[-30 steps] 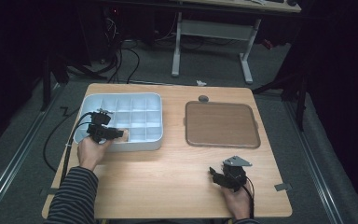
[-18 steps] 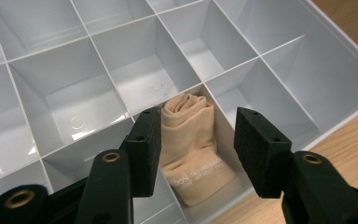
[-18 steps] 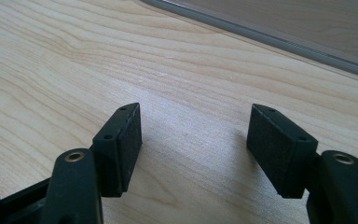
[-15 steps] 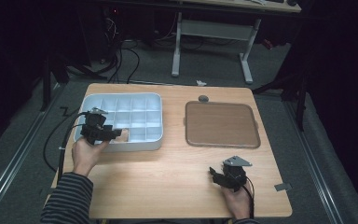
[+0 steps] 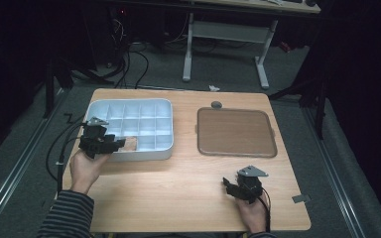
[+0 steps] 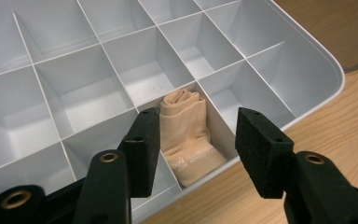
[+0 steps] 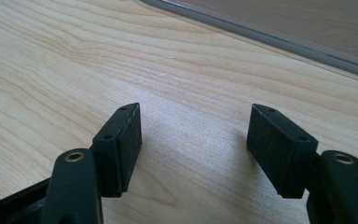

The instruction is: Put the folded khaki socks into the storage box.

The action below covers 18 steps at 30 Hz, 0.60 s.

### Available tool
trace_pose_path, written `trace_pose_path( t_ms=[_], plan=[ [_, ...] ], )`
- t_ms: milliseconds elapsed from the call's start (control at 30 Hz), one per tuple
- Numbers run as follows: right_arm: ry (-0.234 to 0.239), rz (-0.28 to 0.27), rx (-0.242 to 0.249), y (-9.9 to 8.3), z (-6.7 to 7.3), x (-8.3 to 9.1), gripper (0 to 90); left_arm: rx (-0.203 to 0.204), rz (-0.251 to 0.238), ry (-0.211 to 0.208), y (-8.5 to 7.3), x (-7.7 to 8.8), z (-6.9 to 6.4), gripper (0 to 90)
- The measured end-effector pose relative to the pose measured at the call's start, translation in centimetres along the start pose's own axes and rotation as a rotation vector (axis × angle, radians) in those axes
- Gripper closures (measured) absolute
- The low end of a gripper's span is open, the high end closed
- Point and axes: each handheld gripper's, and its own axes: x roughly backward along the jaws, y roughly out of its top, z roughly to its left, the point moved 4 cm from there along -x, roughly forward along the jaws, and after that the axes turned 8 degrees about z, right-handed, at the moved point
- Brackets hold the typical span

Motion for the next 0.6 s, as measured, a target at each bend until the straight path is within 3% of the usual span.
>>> trace_pose_path(
  t_ms=[167, 233, 333, 600],
  plan=[
    [0.000, -0.001, 0.001, 0.0, 0.0, 0.0, 35.4, -0.014, -0.019, -0.005, -0.3, 0.6, -0.5, 50.2],
    [0.000, -0.001, 0.001, 0.0, 0.0, 0.0, 35.4, -0.005, -0.040, -0.041, -0.5, 1.0, -0.7, 50.5],
    [0.000, -0.001, 0.000, 0.0, 0.0, 0.0, 35.4, -0.022, -0.049, -0.018, -0.8, 1.4, -1.1, 50.5],
    [0.000, -0.001, 0.001, 0.0, 0.0, 0.0, 35.4, -0.027, -0.073, -0.027, -1.6, 2.3, -1.7, 50.2]
  ],
)
